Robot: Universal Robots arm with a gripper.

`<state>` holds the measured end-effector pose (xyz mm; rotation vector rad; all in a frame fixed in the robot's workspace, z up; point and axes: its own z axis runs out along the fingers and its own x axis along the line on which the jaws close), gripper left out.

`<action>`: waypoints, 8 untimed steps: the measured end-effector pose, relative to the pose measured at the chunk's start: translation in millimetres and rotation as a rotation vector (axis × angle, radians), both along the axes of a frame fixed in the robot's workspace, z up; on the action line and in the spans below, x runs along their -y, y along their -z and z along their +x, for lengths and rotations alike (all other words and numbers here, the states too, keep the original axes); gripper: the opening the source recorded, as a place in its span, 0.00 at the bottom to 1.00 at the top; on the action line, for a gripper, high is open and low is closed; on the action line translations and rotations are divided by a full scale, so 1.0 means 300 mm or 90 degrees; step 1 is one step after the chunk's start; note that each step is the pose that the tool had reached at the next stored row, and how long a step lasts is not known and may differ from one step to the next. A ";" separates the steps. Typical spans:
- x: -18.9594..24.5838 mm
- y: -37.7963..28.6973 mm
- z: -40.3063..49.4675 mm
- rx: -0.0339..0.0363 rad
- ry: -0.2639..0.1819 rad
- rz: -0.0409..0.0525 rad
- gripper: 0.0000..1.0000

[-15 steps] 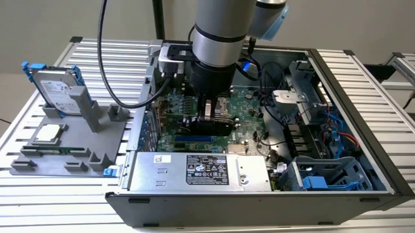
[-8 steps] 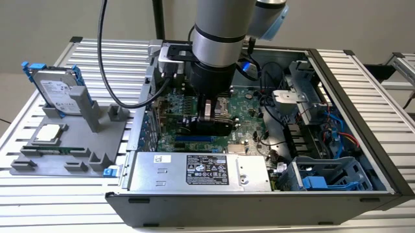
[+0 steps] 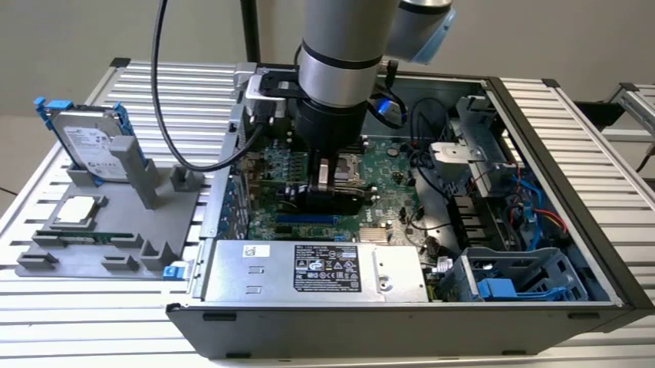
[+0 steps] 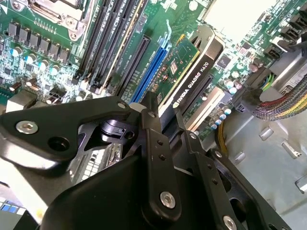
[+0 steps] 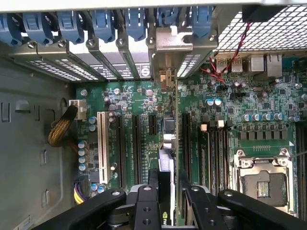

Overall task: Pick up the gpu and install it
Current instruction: 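Insert the gpu into the slot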

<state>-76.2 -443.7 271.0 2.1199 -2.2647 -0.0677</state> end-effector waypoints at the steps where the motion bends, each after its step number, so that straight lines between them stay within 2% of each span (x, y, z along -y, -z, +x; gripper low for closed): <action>1: 0.000 0.001 -0.002 0.0000 0.000 0.0000 0.00; 8: 0.000 0.018 -0.018 0.0000 0.000 0.0000 0.00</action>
